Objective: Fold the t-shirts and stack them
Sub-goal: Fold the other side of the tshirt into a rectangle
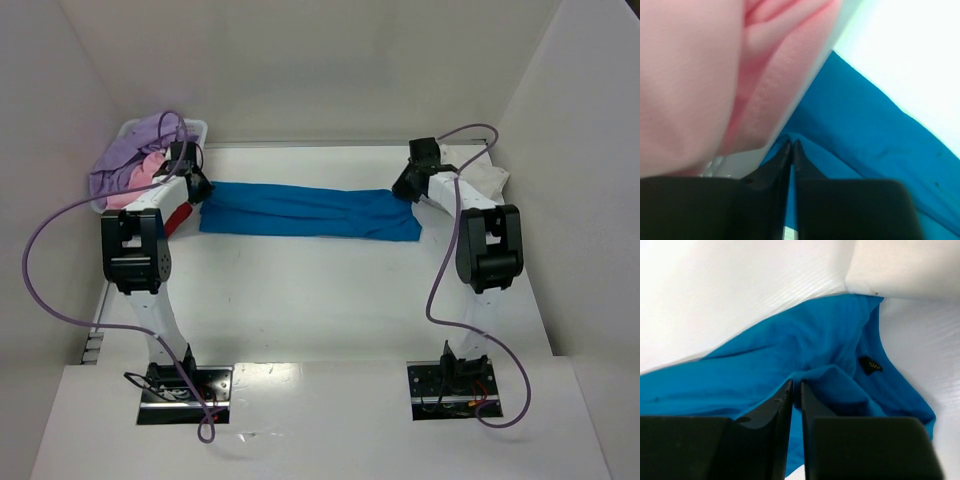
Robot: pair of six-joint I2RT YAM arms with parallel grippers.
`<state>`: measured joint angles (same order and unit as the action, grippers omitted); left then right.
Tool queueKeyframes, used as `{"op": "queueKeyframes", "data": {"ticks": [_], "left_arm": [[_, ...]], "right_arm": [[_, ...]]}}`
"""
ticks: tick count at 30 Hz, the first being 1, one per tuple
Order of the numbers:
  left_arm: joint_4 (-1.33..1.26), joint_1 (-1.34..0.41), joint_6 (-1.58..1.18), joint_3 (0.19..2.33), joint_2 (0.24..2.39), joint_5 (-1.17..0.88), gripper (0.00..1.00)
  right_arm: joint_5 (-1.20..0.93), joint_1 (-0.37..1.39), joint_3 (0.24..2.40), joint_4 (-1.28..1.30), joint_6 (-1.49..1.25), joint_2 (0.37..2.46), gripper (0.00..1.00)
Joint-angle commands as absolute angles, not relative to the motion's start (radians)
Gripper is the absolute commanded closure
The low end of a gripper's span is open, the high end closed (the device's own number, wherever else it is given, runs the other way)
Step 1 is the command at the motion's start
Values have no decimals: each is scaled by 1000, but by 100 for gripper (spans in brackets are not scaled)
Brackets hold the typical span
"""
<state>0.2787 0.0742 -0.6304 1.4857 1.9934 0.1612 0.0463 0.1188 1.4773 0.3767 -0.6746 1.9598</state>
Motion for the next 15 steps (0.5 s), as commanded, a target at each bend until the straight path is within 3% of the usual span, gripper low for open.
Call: {"op": "queueKeyframes", "data": {"ticks": [1,7,8,15], "left_arm": [[259,98,-617,1509,2032,212,80],[213,98,-586,1529,1996,181,59],[201,98,-559,1529,1987,134,55],[144,37,-384,1584,1939,-235,27]], "right_arm": [[20,114,1519,321,-640,1987,82],[9,114,1534,275,-562,1962,56],[9,114,1557,275,-548,1962,49],[-61,114,1572,298,-511,1812,28]]}}
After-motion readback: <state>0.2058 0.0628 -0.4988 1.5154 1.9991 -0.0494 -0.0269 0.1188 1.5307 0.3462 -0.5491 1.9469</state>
